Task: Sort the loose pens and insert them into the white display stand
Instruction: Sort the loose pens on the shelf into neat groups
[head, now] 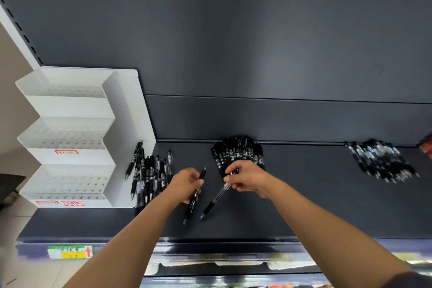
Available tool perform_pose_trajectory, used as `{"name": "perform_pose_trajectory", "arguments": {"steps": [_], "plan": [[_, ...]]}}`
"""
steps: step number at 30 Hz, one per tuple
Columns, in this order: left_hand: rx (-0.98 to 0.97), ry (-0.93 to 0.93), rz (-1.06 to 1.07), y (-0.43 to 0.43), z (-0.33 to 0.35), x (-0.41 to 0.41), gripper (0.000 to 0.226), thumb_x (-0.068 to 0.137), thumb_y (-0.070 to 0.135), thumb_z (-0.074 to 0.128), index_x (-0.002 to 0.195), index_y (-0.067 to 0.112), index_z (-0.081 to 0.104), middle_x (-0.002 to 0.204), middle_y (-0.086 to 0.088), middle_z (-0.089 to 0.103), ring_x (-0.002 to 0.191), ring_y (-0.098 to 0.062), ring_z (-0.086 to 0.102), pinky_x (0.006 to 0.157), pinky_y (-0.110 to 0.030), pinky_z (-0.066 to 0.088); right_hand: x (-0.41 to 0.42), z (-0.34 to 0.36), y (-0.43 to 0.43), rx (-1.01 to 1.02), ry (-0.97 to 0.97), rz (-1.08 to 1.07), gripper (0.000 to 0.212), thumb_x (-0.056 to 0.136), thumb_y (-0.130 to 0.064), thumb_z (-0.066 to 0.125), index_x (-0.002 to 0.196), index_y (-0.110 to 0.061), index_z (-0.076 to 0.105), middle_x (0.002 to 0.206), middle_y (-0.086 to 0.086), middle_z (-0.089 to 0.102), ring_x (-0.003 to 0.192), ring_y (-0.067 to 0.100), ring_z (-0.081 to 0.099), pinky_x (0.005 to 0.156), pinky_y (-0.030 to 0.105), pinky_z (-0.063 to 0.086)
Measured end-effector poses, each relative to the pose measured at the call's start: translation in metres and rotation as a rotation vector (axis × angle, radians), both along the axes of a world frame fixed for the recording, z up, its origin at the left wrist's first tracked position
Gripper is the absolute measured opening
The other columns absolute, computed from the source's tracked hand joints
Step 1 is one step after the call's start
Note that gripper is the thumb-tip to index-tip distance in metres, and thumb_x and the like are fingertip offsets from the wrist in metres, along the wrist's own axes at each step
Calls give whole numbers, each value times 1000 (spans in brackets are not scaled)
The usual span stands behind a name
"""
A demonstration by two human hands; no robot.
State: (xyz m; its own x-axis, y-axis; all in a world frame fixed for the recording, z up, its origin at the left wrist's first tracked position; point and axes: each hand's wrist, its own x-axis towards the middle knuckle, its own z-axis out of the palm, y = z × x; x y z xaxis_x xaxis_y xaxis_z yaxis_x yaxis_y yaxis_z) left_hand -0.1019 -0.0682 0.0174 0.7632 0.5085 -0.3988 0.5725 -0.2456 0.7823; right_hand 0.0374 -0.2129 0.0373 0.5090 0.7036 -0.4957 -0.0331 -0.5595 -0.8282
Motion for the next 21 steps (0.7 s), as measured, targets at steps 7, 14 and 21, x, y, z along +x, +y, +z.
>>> {"name": "perform_pose_trajectory", "arguments": {"steps": [7, 14, 21], "plan": [[-9, 53, 53, 1, -8, 3, 21, 89, 6, 56, 109, 11, 51, 89, -7, 54, 77, -18, 52, 53, -25, 47, -8, -14, 24, -81, -130, 46, 16, 83, -7, 70, 81, -14, 56, 60, 1, 59, 48, 5, 55, 45, 16, 45], [243, -51, -134, 13, -15, 3, 29, 89, 4, 53, 117, 11, 59, 95, -7, 64, 89, -19, 59, 76, -23, 44, -18, -28, 47, 94, -108, -270, 10, 83, -12, 70, 88, -12, 61, 70, 3, 58, 57, 12, 52, 46, 16, 41], [734, 197, -522, 6, -23, 17, 36, 98, 22, 39, 122, 45, 52, 119, 4, 53, 120, -22, 41, 102, -45, 23, 12, -10, 32, -46, -526, -68, 24, 96, -19, 49, 114, -9, 62, 92, 8, 61, 83, 23, 59, 85, 40, 50]]}}
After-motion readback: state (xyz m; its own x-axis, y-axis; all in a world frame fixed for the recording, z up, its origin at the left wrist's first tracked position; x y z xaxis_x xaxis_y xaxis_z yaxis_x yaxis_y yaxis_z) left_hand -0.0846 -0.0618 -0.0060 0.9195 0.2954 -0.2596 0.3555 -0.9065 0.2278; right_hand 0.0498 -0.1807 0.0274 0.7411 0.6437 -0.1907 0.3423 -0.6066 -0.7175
